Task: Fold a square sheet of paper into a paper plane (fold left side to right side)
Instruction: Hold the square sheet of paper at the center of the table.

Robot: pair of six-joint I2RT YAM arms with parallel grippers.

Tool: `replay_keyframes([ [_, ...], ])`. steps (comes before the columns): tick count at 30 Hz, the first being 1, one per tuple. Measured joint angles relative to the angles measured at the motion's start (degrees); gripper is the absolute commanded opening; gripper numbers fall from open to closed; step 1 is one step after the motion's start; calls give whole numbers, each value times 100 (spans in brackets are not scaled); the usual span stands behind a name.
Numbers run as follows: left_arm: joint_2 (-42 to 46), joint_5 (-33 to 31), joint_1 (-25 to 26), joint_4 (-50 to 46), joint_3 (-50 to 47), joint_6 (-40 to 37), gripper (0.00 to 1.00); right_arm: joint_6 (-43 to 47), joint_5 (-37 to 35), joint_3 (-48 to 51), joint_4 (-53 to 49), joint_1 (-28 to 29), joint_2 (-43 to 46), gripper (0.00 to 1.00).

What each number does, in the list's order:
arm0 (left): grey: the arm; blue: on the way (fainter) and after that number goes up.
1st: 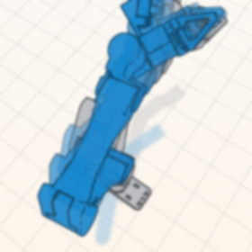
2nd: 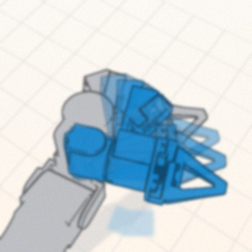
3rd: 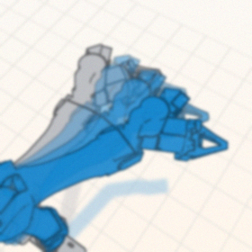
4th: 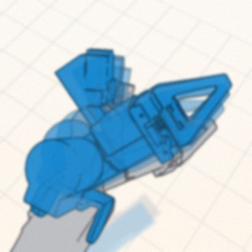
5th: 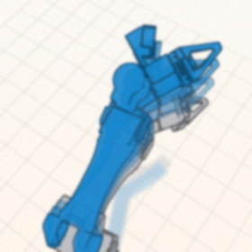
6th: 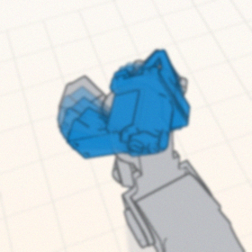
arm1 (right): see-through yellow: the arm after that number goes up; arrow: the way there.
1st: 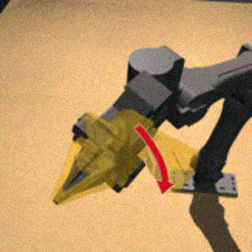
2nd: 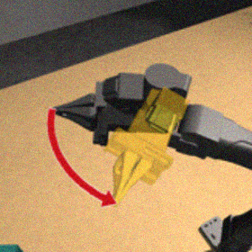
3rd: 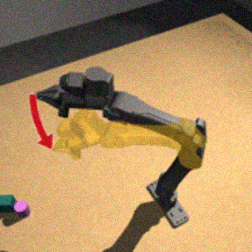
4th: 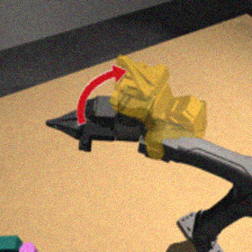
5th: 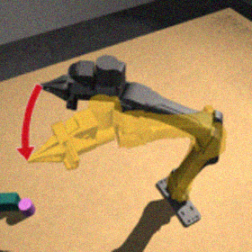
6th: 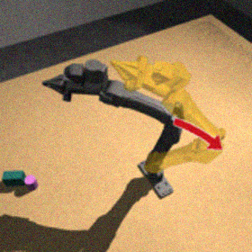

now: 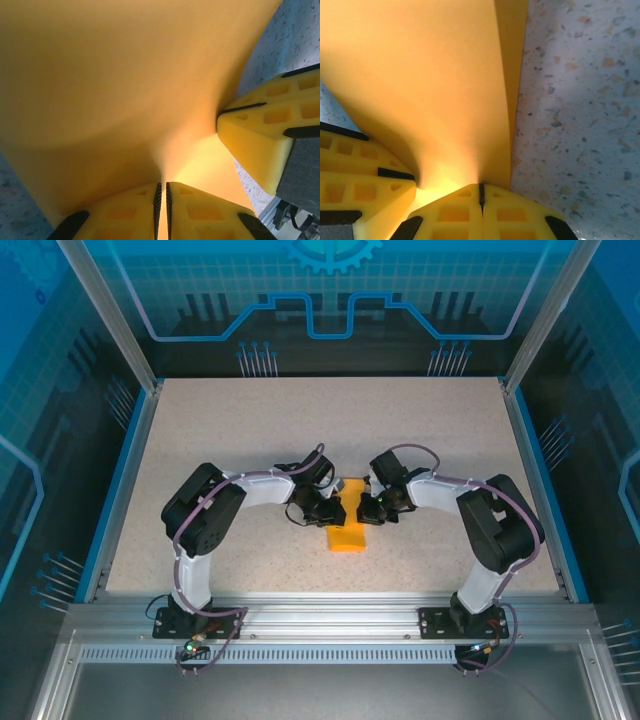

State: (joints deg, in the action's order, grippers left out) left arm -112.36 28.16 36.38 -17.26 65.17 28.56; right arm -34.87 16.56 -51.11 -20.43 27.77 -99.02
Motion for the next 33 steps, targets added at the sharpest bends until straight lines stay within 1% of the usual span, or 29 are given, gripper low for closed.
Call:
replay_keyframes([
  [5, 0, -4, 0, 2, -7, 7, 16, 7, 24, 11, 52, 0, 13, 0],
  [12, 0, -33, 7, 24, -20, 120, 16, 42, 44, 216, 258, -7, 339, 0],
  [18, 0, -44, 13, 50, -28, 153, 16, 35, 264, 227, 815, -59, 468, 0],
  [27, 0, -50, 17, 52, -28, 153, 16, 22, 374, -295, 1147, -61, -219, 0],
  [33, 0, -70, 22, 50, -28, 153, 16, 24, 341, -474, 1130, -79, -562, 0],
])
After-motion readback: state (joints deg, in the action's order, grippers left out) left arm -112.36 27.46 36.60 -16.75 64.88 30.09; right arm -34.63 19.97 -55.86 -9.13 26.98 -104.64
